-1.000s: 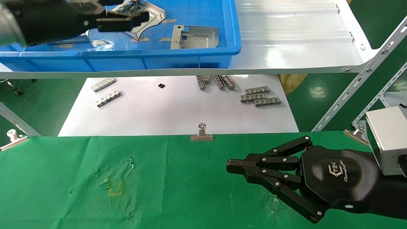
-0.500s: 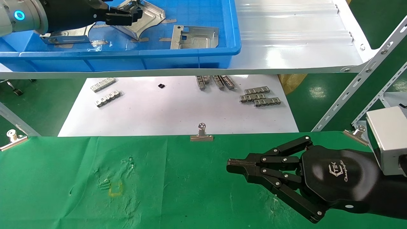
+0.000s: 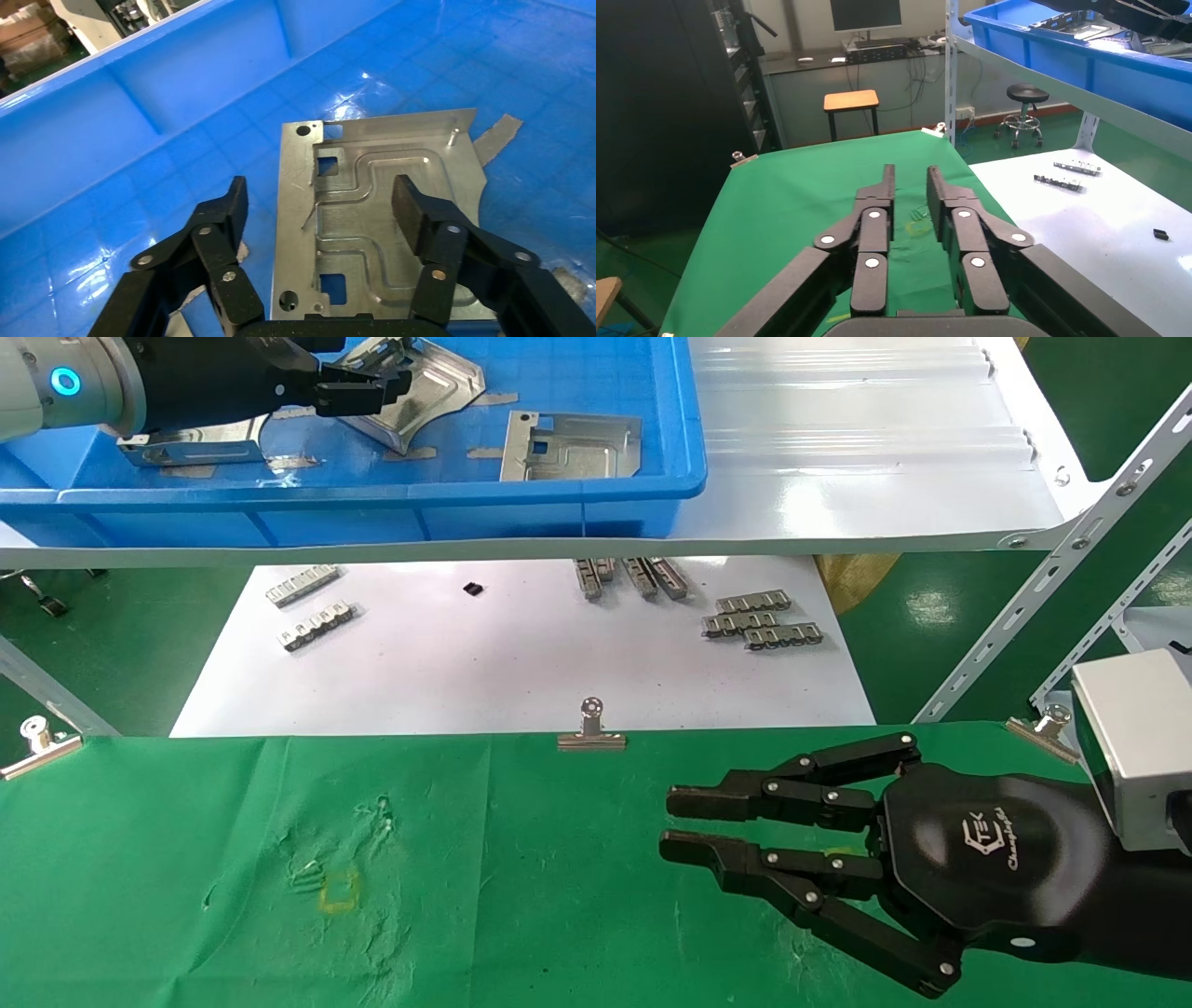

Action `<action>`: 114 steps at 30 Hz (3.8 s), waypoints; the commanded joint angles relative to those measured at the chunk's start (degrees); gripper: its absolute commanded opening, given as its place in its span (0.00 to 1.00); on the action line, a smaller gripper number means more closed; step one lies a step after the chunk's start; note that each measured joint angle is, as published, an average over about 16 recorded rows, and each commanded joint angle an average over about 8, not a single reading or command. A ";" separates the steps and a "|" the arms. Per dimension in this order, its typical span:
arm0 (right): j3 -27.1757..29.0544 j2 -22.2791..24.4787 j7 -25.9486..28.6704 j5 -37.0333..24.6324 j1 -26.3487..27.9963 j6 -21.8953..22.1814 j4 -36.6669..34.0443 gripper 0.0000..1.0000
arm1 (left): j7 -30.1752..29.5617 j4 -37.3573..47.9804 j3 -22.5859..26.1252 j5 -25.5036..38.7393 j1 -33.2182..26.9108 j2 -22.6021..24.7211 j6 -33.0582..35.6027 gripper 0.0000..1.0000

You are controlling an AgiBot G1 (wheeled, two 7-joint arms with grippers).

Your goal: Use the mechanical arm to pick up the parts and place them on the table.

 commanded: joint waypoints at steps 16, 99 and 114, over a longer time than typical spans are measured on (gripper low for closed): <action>-0.01 0.00 0.00 0.00 0.00 0.00 0.00 1.00 | -0.09 1.44 -0.08 -0.10 -0.70 0.01 -1.13 0.00; -0.03 0.01 -0.02 0.02 0.01 0.01 0.00 1.00 | 54.62 -9.31 20.74 -13.11 22.91 -20.17 38.25 1.00; -0.04 0.02 -0.02 0.03 0.00 0.02 -0.01 1.00 | 40.65 -9.19 19.05 -21.58 25.56 -21.74 41.79 1.00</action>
